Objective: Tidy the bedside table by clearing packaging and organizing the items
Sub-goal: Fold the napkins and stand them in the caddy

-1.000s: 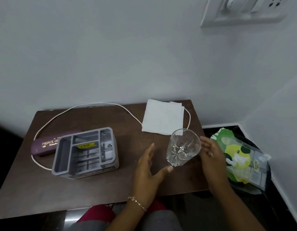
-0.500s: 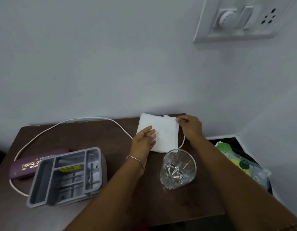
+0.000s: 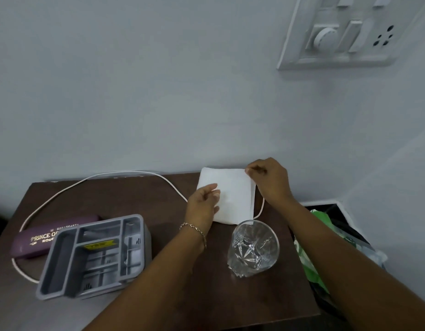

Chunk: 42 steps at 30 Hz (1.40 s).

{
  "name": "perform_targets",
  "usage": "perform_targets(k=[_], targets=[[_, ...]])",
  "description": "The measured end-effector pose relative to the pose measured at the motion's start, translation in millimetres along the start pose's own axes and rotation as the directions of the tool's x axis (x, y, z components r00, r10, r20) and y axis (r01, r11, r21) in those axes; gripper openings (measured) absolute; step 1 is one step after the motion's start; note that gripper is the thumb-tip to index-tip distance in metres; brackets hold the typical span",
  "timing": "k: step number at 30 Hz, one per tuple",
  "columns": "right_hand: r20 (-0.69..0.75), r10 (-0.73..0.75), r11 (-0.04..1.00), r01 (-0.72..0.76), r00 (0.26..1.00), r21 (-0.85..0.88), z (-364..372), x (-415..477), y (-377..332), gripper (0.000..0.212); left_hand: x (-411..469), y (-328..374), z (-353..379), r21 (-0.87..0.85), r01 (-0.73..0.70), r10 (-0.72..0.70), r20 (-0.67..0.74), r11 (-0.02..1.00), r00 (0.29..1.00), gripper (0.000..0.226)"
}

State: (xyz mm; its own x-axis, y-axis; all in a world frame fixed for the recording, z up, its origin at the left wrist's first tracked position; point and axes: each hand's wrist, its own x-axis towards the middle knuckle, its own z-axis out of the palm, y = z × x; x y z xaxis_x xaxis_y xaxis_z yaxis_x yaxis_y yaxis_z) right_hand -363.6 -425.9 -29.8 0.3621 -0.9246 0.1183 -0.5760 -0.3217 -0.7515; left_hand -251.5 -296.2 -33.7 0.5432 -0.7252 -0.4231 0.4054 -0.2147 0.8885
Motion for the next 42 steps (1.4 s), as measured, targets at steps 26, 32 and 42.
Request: perform_targets(k=[26,32,42], targets=[[0.676,-0.051,0.521,-0.558,0.735,0.646,-71,-115,-182,0.042,-155,99,-133,-0.089,-0.029,0.043,0.164,0.996,0.986,0.037],[0.650,0.036,0.586,-0.543,0.759,0.601,-20,-193,-165,0.057,-203,53,-180,-0.050,0.066,-0.065,0.036,0.997,0.997,0.032],[0.684,-0.017,0.774,-0.423,0.730,0.471,-7,-235,-180,0.061,-217,37,-211,-0.088,-0.026,0.017,-0.098,0.996,0.995,0.050]])
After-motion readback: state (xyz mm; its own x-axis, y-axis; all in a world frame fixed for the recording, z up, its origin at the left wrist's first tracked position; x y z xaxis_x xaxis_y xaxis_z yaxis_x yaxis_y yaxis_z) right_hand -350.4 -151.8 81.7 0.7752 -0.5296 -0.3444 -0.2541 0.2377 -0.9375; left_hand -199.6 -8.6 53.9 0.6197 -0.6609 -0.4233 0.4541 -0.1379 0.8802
